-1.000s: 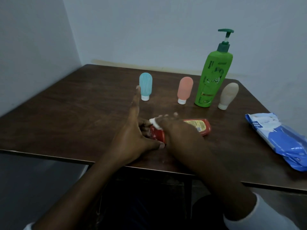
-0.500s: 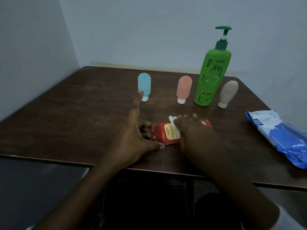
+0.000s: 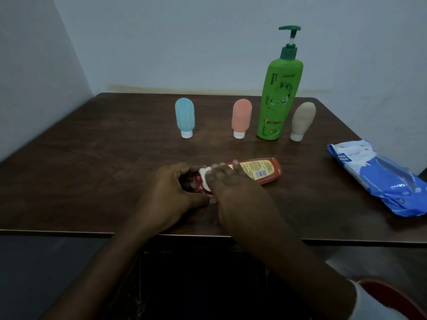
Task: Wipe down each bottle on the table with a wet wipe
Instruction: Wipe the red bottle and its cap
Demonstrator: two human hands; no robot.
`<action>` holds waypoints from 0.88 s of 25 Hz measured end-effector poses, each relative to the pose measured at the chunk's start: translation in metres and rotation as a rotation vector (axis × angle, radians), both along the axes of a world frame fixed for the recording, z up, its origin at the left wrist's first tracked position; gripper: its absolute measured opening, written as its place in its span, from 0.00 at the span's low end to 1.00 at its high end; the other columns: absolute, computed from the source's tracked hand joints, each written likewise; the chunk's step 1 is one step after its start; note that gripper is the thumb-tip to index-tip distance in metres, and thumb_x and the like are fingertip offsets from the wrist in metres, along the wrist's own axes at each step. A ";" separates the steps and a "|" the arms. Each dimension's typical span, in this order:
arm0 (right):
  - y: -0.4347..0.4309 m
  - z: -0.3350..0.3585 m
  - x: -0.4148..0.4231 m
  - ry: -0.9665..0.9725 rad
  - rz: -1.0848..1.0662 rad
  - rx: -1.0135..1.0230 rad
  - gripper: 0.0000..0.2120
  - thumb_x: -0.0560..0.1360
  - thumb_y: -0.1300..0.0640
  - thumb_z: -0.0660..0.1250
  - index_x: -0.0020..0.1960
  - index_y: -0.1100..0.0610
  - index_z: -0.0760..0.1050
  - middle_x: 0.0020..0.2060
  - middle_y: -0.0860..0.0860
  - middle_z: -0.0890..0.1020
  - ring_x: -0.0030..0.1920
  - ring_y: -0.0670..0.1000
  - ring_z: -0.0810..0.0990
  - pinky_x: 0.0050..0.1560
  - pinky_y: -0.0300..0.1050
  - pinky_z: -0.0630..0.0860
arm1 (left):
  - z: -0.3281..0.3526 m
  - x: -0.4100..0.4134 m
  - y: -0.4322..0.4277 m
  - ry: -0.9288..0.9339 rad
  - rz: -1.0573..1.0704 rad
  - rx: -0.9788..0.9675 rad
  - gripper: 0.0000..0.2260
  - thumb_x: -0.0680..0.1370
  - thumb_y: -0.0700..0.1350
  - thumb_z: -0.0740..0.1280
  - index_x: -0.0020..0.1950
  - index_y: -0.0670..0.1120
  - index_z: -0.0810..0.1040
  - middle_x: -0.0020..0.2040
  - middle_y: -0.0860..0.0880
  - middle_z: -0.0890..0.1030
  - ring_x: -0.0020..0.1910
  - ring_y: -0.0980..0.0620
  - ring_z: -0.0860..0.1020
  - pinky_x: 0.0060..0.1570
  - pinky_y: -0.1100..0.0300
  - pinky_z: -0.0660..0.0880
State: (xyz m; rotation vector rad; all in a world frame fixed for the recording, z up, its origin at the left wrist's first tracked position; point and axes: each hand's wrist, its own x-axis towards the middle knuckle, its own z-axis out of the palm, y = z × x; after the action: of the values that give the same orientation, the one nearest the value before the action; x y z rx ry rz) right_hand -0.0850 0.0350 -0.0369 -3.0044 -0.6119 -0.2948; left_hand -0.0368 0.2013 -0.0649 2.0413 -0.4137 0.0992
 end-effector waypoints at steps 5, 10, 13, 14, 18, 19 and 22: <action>-0.042 0.016 0.025 0.010 -0.292 0.047 0.30 0.76 0.60 0.66 0.76 0.52 0.61 0.74 0.53 0.67 0.74 0.53 0.63 0.76 0.48 0.52 | 0.006 -0.002 0.000 0.028 0.008 0.040 0.32 0.62 0.48 0.86 0.65 0.55 0.83 0.56 0.61 0.84 0.52 0.67 0.82 0.52 0.68 0.80; -0.003 0.005 0.010 0.047 -0.034 -0.051 0.31 0.78 0.58 0.62 0.78 0.57 0.55 0.77 0.56 0.60 0.77 0.54 0.58 0.77 0.49 0.47 | 0.008 -0.004 -0.003 0.020 0.001 -0.027 0.25 0.62 0.40 0.86 0.57 0.52 0.87 0.49 0.59 0.88 0.47 0.64 0.85 0.50 0.69 0.80; -0.029 0.016 0.023 -0.036 -0.258 -0.004 0.28 0.77 0.59 0.63 0.76 0.52 0.63 0.73 0.55 0.68 0.74 0.55 0.64 0.74 0.50 0.57 | 0.009 -0.004 -0.003 0.040 0.015 0.000 0.30 0.62 0.45 0.86 0.62 0.53 0.84 0.54 0.59 0.86 0.51 0.65 0.84 0.52 0.68 0.80; -0.043 0.017 0.020 -0.058 -0.364 -0.008 0.27 0.78 0.59 0.63 0.76 0.53 0.63 0.73 0.55 0.68 0.74 0.55 0.64 0.75 0.51 0.56 | 0.008 -0.003 -0.002 0.048 0.016 0.014 0.31 0.62 0.47 0.86 0.64 0.54 0.83 0.55 0.59 0.85 0.52 0.66 0.83 0.52 0.69 0.80; -0.020 0.011 -0.010 0.004 -0.242 -0.083 0.28 0.80 0.56 0.59 0.77 0.60 0.56 0.77 0.59 0.60 0.77 0.57 0.56 0.77 0.51 0.48 | 0.007 -0.002 -0.003 0.030 0.016 0.011 0.30 0.61 0.45 0.86 0.62 0.52 0.85 0.54 0.58 0.86 0.52 0.64 0.84 0.53 0.68 0.80; -0.011 0.008 -0.009 -0.017 -0.117 -0.090 0.27 0.80 0.56 0.58 0.78 0.59 0.56 0.77 0.59 0.60 0.78 0.57 0.56 0.77 0.51 0.46 | 0.007 -0.003 -0.003 0.021 0.014 -0.003 0.28 0.61 0.43 0.86 0.61 0.51 0.86 0.53 0.58 0.87 0.50 0.63 0.85 0.52 0.69 0.80; -0.030 0.011 0.017 -0.078 -0.190 -0.029 0.26 0.79 0.59 0.60 0.76 0.52 0.61 0.73 0.56 0.69 0.73 0.56 0.65 0.74 0.51 0.59 | 0.009 -0.004 -0.003 0.021 0.017 0.000 0.28 0.62 0.43 0.86 0.61 0.51 0.85 0.52 0.58 0.87 0.50 0.64 0.84 0.49 0.73 0.78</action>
State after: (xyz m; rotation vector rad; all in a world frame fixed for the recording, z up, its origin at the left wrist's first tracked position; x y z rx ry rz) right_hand -0.0680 0.0050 -0.0263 -3.0965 -0.3378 -0.4179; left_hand -0.0406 0.1987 -0.0563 2.0447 -0.3832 0.0876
